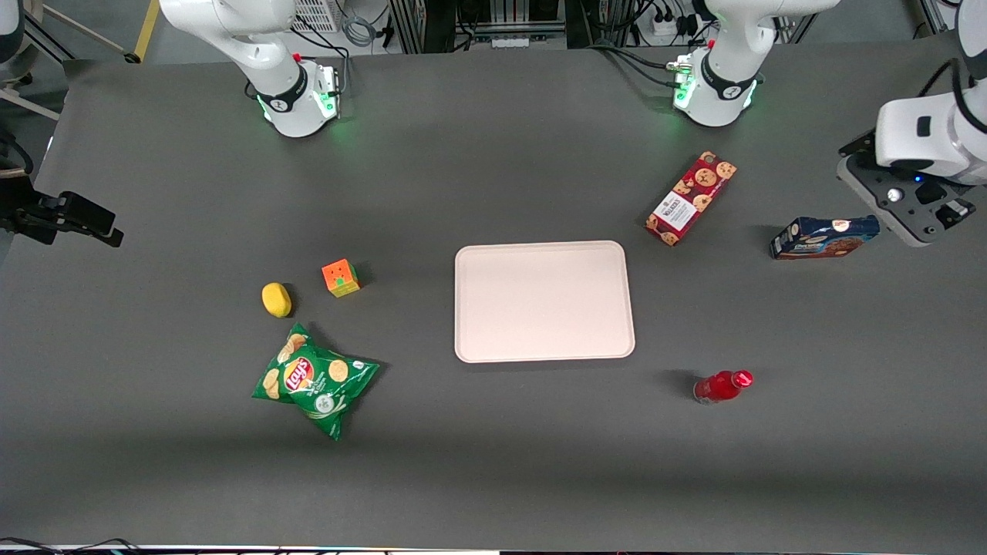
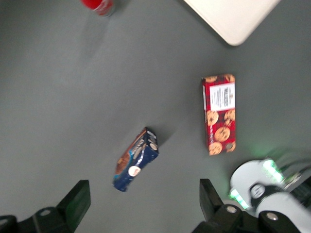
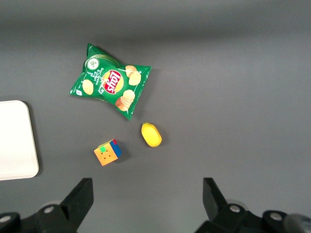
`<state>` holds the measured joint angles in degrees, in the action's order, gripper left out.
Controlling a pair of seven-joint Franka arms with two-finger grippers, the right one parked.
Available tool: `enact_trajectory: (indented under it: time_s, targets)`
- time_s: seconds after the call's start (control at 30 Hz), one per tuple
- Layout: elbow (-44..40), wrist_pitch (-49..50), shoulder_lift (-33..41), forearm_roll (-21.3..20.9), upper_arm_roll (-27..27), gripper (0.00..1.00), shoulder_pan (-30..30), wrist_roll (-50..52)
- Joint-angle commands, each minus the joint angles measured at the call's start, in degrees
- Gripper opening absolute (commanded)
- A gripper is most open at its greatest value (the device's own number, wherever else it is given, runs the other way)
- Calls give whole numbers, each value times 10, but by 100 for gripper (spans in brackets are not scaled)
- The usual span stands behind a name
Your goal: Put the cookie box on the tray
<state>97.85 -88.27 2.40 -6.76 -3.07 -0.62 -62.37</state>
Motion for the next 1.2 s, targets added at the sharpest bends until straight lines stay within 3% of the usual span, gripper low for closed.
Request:
enact_trajectory:
  time_s: [0.0, 0.3, 0.7, 1.17]
  targets:
    - [133, -101, 92, -13, 16, 100, -3, -173]
    - [197, -113, 135, -13, 55, 100, -8, -304]
    - [348, -189, 226, -25, 96, 100, -14, -329]
    - [468, -348, 224, -25, 136, 100, -14, -368]
